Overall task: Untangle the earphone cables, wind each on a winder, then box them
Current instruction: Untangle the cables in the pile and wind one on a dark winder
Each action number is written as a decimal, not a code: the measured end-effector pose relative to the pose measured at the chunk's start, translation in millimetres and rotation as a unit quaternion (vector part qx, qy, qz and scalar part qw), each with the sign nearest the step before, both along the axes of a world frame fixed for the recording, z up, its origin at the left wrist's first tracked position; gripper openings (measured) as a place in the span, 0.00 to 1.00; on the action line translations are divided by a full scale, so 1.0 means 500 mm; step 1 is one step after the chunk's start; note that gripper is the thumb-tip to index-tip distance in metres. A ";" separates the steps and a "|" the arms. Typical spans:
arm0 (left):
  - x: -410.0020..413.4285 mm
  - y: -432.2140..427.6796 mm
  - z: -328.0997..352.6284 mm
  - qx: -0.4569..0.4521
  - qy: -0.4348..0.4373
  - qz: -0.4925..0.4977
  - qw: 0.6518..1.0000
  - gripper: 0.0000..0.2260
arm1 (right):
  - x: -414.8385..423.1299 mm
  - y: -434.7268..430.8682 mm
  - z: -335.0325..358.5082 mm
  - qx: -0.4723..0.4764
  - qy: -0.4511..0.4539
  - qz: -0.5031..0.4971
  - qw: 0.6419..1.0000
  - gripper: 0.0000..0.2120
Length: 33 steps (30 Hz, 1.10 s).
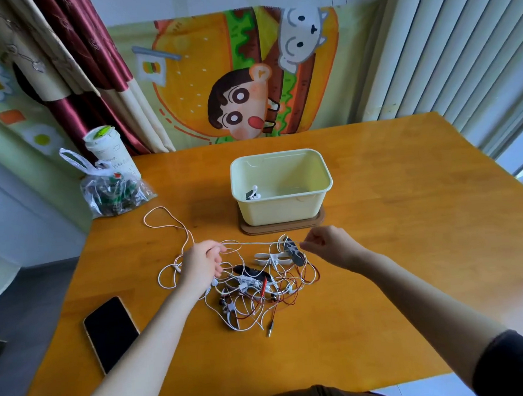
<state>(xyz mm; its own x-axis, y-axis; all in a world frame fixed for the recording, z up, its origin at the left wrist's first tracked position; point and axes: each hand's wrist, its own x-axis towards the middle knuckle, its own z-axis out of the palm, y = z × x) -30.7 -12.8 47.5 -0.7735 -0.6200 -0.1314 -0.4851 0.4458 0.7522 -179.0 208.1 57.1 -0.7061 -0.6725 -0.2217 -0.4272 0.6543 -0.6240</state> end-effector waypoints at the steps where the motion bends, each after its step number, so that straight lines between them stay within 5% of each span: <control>1: 0.013 -0.011 -0.014 0.007 -0.011 0.024 1.000 0.12 | -0.003 0.005 -0.005 0.017 0.011 0.004 1.000 0.08; 8: 0.046 -0.035 -0.076 -0.032 -0.236 -0.029 0.971 0.19 | 0.012 -0.010 0.022 -0.014 0.062 0.018 0.998 0.09; 13: -0.019 0.077 0.044 -0.039 0.018 -0.092 0.995 0.17 | 0.056 -0.062 0.071 -0.076 0.119 0.082 0.987 0.09; 18: -0.042 0.120 0.097 0.021 0.094 -0.147 0.984 0.11 | 0.071 -0.086 0.102 -0.131 0.124 0.069 0.981 0.11; 25: -0.012 0.015 0.047 -0.001 0.059 -0.009 0.998 0.12 | 0.020 -0.018 0.055 -0.036 0.058 0.014 0.998 0.10; 33: 0.027 -0.014 -0.054 -0.010 -0.101 0.015 0.995 0.15 | 0.014 -0.027 0.042 0.070 0.096 0.028 0.992 0.11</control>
